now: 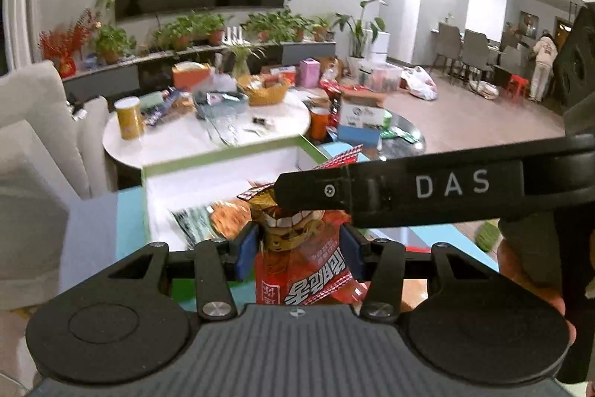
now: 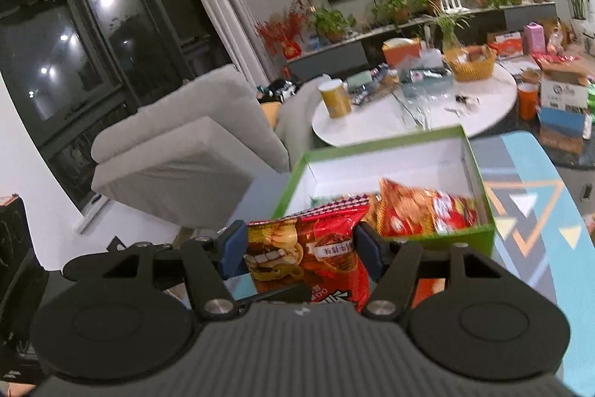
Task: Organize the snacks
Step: 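Lift the red Korean-text bag with the right gripper over the box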
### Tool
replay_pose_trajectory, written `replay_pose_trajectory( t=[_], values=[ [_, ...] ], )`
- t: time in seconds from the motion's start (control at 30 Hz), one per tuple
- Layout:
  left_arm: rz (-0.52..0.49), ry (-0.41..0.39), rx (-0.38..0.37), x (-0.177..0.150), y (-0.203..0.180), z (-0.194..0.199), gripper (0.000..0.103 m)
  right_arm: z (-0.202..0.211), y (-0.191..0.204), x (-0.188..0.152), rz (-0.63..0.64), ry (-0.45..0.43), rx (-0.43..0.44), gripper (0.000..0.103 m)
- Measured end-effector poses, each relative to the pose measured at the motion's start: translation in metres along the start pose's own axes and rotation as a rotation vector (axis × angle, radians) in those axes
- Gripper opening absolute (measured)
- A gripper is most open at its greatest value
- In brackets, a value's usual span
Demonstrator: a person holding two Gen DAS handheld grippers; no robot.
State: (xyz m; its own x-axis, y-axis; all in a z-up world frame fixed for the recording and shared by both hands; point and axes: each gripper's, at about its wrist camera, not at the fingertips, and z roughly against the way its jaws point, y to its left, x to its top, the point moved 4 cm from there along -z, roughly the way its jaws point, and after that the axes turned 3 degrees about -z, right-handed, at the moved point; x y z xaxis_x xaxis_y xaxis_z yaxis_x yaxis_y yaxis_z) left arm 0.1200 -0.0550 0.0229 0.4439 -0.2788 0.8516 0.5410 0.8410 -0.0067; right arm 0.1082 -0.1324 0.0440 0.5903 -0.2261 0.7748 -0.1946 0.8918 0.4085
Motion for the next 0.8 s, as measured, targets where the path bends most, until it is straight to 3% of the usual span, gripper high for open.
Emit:
replay_pose_trajectory(
  t=[0.47, 0.8],
  values=[
    [0.022, -0.021, 0.071, 0.046, 0.053, -0.045, 0.045, -0.049, -0.001, 0.039, -0.006, -0.036, 0.025, 0.062],
    [0.046, 0.021, 0.086, 0.047, 0.083, -0.092, 0.045, -0.094, -0.013, 0.047, -0.041, -0.005, 0.015, 0.062]
  ],
)
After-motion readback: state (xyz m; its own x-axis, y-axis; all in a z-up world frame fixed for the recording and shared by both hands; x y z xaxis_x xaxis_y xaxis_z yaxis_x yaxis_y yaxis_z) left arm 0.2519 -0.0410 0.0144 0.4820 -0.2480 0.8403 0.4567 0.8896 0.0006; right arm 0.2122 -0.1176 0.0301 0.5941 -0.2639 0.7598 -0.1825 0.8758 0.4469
